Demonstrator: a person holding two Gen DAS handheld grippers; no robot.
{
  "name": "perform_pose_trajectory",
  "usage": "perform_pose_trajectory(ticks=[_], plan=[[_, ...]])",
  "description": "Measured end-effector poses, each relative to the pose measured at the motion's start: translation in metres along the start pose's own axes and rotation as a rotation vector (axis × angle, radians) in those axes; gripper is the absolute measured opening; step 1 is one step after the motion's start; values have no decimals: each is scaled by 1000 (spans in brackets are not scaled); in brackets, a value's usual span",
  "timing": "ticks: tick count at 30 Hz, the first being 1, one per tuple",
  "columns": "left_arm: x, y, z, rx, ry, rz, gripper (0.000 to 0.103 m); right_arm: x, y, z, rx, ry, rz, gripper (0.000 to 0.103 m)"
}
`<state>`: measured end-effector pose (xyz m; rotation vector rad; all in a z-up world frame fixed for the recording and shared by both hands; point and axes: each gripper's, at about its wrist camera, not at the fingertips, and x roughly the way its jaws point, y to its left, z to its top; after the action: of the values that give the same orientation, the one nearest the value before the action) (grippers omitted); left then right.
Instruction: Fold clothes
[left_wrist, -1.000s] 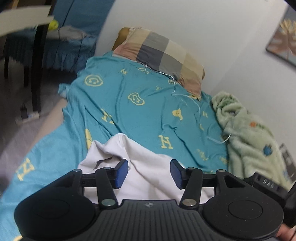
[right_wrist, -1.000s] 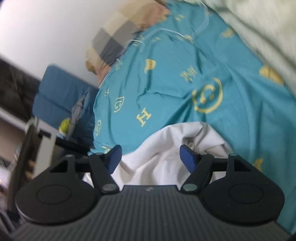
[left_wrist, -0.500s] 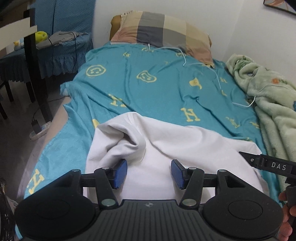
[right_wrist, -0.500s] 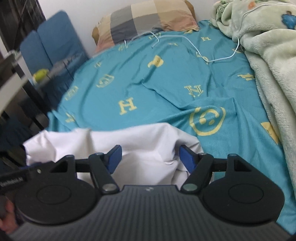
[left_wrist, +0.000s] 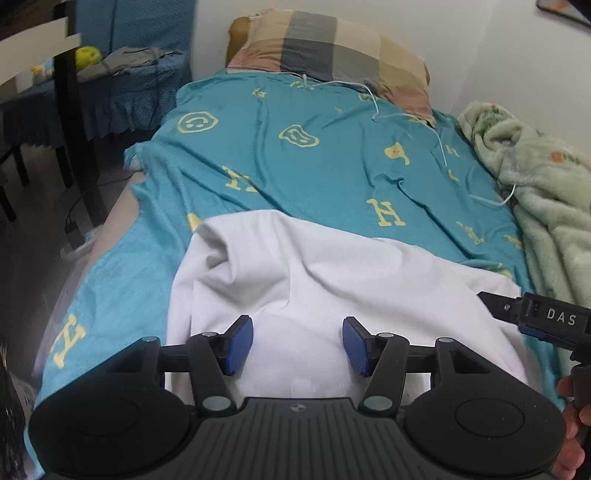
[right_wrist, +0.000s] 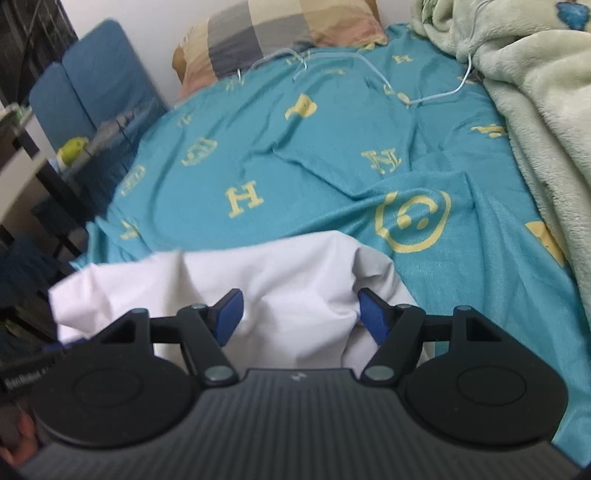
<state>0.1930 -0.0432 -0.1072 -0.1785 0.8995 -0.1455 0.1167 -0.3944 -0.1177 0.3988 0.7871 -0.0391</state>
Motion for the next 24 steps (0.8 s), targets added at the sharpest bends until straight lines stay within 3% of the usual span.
perform_pose_trajectory(ticks=[4, 12, 17, 24], plan=[[-31, 6, -13, -134, 17, -57, 59, -29, -3, -7, 63, -26, 37, 70], [-83, 29, -59, -500, 122, -284, 72, -87, -11, -24, 197, -70, 110, 71], [-56, 39, -90, -672, 237, -358, 73, -117, -16, -39, 288, -79, 153, 71], [-13, 52, -106, -808, 239, -395, 68, -109, -36, -61, 500, 20, 276, 72]])
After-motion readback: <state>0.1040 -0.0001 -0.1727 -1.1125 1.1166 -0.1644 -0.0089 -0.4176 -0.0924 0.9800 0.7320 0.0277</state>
